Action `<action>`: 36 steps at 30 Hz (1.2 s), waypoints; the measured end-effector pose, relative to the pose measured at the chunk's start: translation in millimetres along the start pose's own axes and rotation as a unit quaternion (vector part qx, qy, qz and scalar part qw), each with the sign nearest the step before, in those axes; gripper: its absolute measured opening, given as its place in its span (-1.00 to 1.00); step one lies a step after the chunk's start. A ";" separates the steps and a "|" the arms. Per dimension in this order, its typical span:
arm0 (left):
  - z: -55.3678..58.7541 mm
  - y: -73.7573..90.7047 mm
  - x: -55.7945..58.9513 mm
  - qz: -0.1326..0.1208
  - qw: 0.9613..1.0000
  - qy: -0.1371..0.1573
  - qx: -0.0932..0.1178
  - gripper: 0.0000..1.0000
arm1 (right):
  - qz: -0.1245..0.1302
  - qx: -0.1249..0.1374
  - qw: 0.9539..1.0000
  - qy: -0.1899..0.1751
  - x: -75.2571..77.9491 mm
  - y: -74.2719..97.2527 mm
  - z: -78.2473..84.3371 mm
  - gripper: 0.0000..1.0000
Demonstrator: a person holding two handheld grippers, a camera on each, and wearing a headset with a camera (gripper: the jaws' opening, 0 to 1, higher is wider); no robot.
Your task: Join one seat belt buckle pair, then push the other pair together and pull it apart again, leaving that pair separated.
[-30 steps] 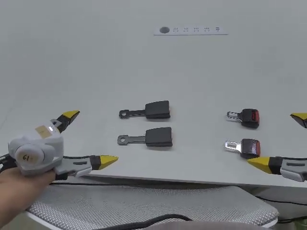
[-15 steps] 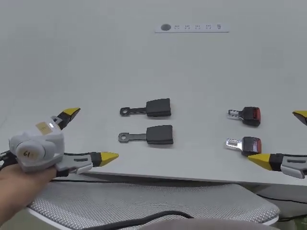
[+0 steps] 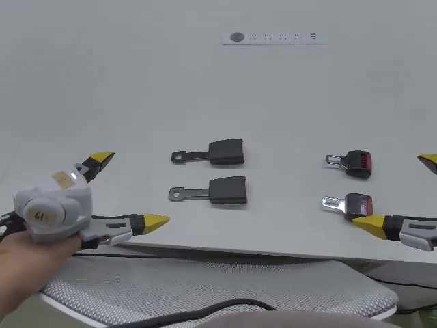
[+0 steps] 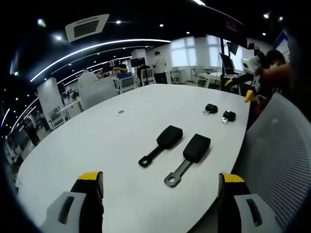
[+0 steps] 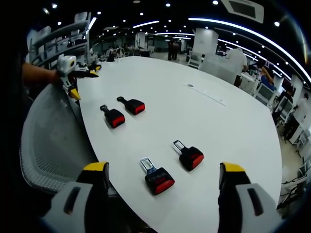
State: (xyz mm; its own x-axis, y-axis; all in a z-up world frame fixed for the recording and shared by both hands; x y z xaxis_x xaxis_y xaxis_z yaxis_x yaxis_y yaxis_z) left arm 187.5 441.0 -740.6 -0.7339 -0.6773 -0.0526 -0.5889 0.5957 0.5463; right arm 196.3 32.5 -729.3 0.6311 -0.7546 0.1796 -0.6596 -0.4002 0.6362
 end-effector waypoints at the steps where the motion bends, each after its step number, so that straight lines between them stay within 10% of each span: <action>1: -0.1 -0.2 1.0 0.001 1.000 -0.002 -0.002 0.99 | 0.001 -0.003 1.000 0.020 0.7 0.1 1.0 0.90; 3: -0.1 -0.9 2.7 0.005 1.000 -0.016 -0.008 1.00 | 0.004 -0.016 0.997 0.072 1.4 -0.4 5.1 0.87; 21: 4.2 -1.4 10.3 0.033 0.998 -0.034 -0.044 0.96 | -0.007 -0.011 0.997 0.071 -0.8 3.3 0.2 0.74; 36: -9.7 -14.7 18.4 0.079 0.988 -0.097 -0.093 0.64 | -0.080 -0.012 0.986 0.145 -16.6 -0.1 3.4 0.38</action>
State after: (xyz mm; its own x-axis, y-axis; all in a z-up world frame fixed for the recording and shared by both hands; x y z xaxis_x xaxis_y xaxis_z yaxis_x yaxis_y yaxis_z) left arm 185.9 415.6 -741.4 -0.8734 -0.4758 -0.1044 -0.4032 0.5858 0.7030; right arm 184.5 43.3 -735.0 0.8183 -0.5018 0.2803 -0.5350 -0.4866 0.6906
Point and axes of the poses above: the centre of the closed fingertips' face, and the gripper's own axes: y roughly backward along the fingers, x roughly to its right, z roughly out of its underside, the point moved 4 cm from there along y, roughly backward along the fingers, and after that the axes turned 8 degrees about z, right-handed, at the moved point
